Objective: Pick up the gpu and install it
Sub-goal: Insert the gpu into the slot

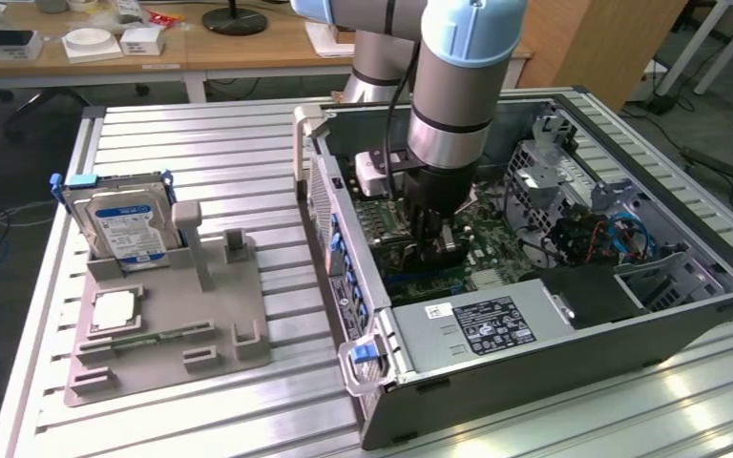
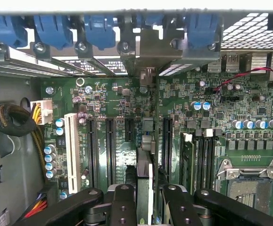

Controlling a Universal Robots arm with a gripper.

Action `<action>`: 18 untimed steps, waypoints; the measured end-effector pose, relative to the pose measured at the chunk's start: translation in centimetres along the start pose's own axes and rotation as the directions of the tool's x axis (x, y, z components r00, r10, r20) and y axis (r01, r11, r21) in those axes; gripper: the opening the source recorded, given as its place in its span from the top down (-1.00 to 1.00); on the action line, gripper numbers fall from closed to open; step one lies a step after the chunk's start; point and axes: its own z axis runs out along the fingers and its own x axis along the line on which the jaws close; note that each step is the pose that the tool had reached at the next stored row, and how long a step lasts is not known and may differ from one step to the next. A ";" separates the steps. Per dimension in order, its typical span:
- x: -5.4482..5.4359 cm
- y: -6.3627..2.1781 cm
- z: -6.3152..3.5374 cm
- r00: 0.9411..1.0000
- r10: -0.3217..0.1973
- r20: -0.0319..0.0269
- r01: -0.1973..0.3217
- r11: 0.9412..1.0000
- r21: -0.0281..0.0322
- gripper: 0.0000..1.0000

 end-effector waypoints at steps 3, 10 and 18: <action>0.0 0.00 -0.07 1.000 0.000 0.001 0.000 1.000 0.000 0.47; 0.0 0.02 -0.10 1.000 0.000 0.000 0.000 1.000 0.000 0.47; 0.0 0.03 -0.11 1.000 0.000 0.000 0.000 1.000 0.000 0.47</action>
